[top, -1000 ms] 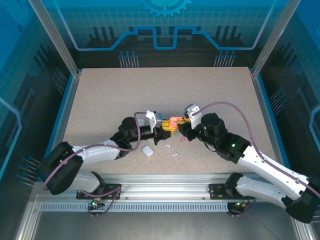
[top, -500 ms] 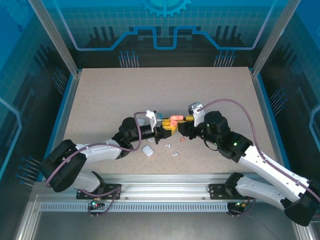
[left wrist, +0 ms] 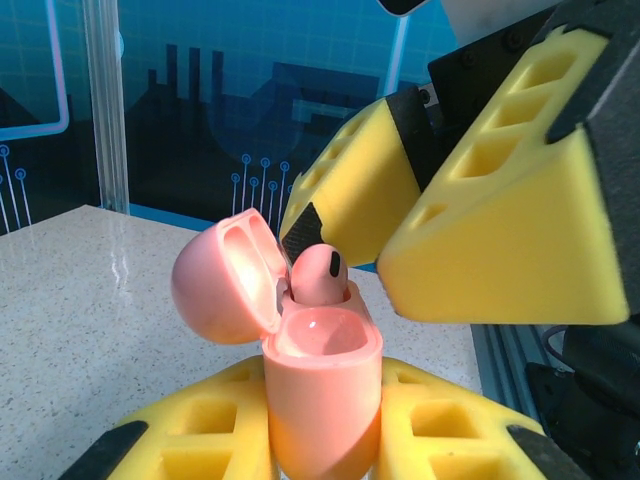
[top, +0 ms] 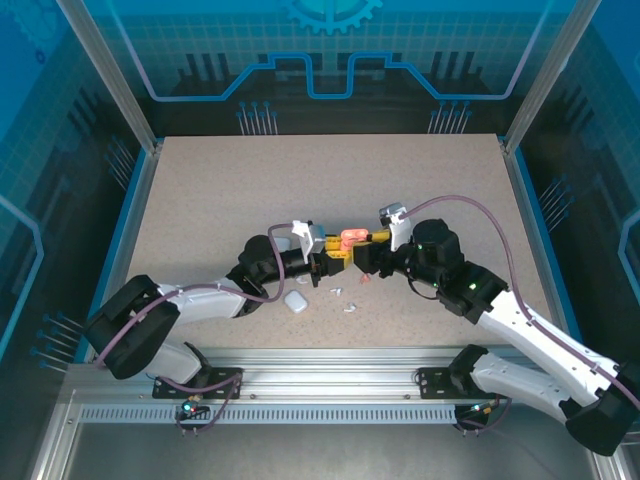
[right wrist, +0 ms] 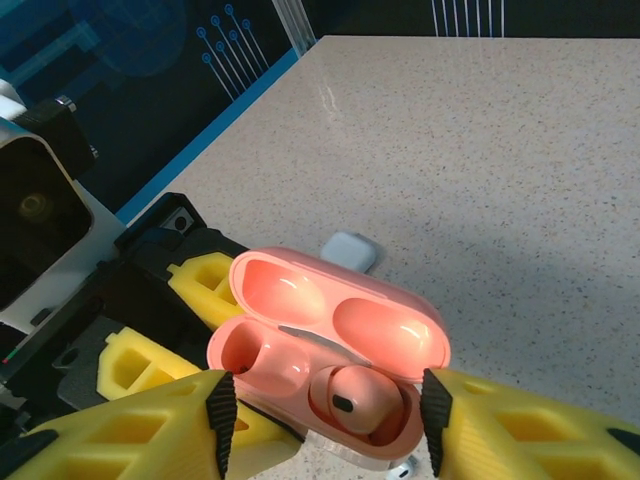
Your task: Insert wireless bluetooth earbuds into charging case
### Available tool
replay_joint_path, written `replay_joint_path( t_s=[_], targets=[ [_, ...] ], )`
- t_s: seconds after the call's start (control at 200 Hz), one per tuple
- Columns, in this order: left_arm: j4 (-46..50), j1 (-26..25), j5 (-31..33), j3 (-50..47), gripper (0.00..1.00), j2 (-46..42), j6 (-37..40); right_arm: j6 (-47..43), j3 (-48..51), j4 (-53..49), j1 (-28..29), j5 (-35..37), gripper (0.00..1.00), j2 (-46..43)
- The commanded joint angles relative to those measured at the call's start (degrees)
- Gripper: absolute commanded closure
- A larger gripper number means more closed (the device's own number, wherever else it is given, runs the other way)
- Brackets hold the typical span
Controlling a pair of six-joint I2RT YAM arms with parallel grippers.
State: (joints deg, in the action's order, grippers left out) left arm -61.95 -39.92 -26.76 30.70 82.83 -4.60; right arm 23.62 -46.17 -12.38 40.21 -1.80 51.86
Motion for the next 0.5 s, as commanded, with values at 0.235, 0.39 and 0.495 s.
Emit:
replay_joint_path(
  t_s=[0.235,0.39,0.495],
  targets=[
    [-4.37,-0.33,0.55,-0.11,1.0,1.06,-0.43,1.9,-3.56,0.92,-1.01,-3.38,0.34,-0.62],
    [-4.58,-0.41,0.42,-0.04,1.0,0.91,-0.49,1.96,-3.87,-0.06,-1.09,-2.99,0.28,-0.7],
    [-4.82,-0.33,0.45,-0.11,1.0,0.98,-0.49,1.51,-5.83,-1.81,-1.14,-1.6,0.27,-0.7]
  ],
)
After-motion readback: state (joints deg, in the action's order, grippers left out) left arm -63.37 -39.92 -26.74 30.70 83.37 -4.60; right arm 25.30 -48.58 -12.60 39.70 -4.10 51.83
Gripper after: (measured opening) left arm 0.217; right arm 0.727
